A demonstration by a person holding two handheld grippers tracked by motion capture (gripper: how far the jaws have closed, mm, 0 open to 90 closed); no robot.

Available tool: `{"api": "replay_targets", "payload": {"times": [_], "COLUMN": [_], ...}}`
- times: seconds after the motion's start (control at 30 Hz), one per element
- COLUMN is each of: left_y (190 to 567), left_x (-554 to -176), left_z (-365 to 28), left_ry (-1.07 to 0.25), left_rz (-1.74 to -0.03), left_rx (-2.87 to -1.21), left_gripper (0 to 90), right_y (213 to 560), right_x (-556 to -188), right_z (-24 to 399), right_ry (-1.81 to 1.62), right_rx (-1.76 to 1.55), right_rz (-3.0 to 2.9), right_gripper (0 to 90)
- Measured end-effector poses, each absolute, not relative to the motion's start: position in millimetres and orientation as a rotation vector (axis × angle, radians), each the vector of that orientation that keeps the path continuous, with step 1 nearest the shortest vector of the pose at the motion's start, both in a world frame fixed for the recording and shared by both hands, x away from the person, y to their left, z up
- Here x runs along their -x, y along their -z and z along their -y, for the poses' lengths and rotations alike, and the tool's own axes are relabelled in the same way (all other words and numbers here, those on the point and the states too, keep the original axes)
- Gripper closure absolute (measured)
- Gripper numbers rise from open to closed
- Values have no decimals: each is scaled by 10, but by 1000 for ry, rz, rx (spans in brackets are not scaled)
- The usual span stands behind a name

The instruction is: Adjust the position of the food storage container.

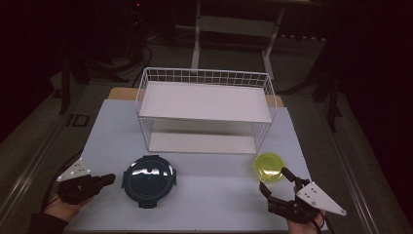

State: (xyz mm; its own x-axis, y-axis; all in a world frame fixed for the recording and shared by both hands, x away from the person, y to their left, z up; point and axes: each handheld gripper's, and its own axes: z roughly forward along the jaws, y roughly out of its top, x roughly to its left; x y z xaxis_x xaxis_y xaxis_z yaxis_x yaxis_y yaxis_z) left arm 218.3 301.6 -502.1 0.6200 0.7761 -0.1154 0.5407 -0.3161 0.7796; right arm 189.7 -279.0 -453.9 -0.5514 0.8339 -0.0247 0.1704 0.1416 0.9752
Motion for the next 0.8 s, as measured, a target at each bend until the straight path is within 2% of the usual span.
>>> {"api": "replay_targets", "payload": {"times": [0.2,0.53,0.8], "left_y": [5093,5056,5053], "left_x": [-2230,-2261,-2353], "left_z": [-2893,-2828,-2586], "left_ry": [-310,-312,-278], "left_rz": [-1007,-1001,-944], "left_rx": [-2032,-2041,-2065], "left_gripper": [885,889,889], "right_y": [4538,4542,4542], "right_x": [-1898,-1898,-1896], "right_z": [2795,2780,2774], "right_ry": [-1446,-1446,-1445], "right_rx": [-959,-959,-955], "right_rz": [-1832,-1842,-1843], "right_gripper": [146,146,146]}}
